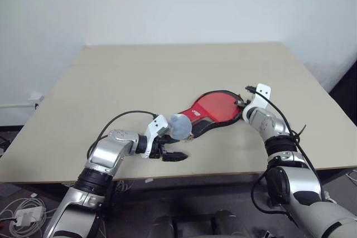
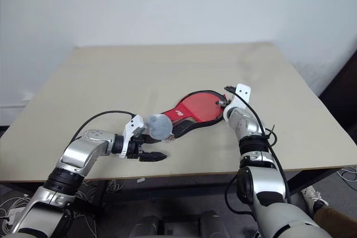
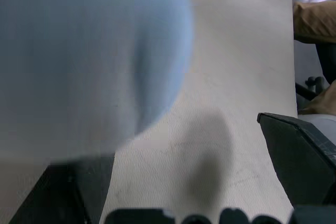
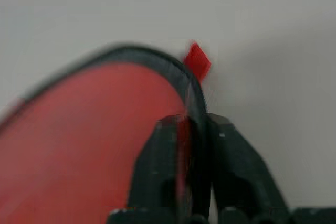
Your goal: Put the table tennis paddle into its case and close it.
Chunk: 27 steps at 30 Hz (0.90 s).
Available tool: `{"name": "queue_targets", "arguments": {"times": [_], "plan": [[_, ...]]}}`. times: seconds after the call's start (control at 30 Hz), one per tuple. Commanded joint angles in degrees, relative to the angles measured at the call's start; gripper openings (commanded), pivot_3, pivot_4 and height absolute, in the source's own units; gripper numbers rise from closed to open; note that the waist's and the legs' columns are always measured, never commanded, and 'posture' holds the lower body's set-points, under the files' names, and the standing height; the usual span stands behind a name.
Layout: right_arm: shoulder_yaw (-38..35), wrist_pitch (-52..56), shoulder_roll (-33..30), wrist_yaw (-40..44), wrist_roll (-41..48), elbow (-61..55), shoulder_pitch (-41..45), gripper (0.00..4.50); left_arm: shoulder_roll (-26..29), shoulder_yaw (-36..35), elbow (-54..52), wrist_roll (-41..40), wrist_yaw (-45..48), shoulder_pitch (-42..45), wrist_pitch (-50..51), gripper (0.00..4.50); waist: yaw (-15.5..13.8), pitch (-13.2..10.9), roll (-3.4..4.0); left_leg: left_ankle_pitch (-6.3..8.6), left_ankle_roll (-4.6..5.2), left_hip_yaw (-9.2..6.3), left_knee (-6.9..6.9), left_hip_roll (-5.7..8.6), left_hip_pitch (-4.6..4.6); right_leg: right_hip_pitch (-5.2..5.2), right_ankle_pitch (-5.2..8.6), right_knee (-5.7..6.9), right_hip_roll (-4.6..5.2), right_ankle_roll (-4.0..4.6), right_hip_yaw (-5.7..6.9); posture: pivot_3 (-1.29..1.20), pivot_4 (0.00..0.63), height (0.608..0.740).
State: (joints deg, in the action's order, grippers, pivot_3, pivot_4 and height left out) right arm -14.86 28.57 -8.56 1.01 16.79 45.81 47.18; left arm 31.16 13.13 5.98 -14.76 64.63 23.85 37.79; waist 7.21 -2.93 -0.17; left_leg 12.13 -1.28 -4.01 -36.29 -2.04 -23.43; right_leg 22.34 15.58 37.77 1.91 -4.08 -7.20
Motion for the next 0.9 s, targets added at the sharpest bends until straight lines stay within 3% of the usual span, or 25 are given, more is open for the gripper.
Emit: {"name": "queue_targets", "arguments": {"times": [0.03,0.2,0.47,0.63,0.73,0.9], "plan": [[-0.27,-0.22,-0.16,-0.69,-0.36,-1.46,1.58,2.1,0.05,-1.03,-1.53,-1.37,-0.25,1.67,0.62,4.5,0.02,0.01,0.0,0.0,0.0,-0.01,0.0,0.0,0.0,-0.01,0.0,0.0,0.0,0.0,0.0,0.0,0.0,0.74],[0.91,-2.73,-0.33,1.41,-0.53,-10.95,-2.6,3.86,0.37,-2.4,-1.74,-3.12,-0.39,3.82,3.03,4.5,-0.09,0.01,0.01,0.0,0.0,-0.04,-0.03,0.02,-0.02,-0.02,0.0,0.0,0.0,-0.01,0.01,0.0,0.0,0.74],[4.09,1.76,0.69,15.85,9.87,-42.51,-17.61,3.86,9.45,-7.05,3.22,-3.56,3.83,3.63,-0.84,4.5,0.27,0.01,0.07,0.0,0.0,-0.11,0.08,0.02,0.0,0.02,0.01,0.01,0.0,-0.02,0.05,0.0,0.0,0.74],[11.49,8.7,-5.94,31.03,18.38,-61.83,-30.46,3.86,13.96,-7.3,8.1,-1.82,4.44,3.13,-2.64,4.5,-0.33,0.01,0.06,0.0,-0.01,-0.12,0.02,0.02,-0.03,-0.02,0.17,-0.02,0.01,-0.27,0.08,0.0,0.0,0.74],[14.2,10.5,-9.77,34.15,19.62,-67.5,-35.95,3.86,16.02,-6.83,6.01,-2.21,5.17,1.94,0.0,4.5,-0.74,0.01,0.02,0.01,-0.01,-0.11,-0.06,0.02,-0.04,-0.04,0.19,-0.02,0.02,-0.29,0.1,0.0,0.0,0.74],[14.71,11.35,-9.78,33.38,21.01,-69.87,-37.97,3.86,18.62,-6.83,0.18,-2.82,4.96,0.33,4.57,4.5,-1.42,-0.02,-0.04,0.01,-0.01,-0.05,-0.22,-0.01,-0.06,-0.03,0.21,0.0,0.02,-0.29,0.09,0.0,0.0,0.74]]}}
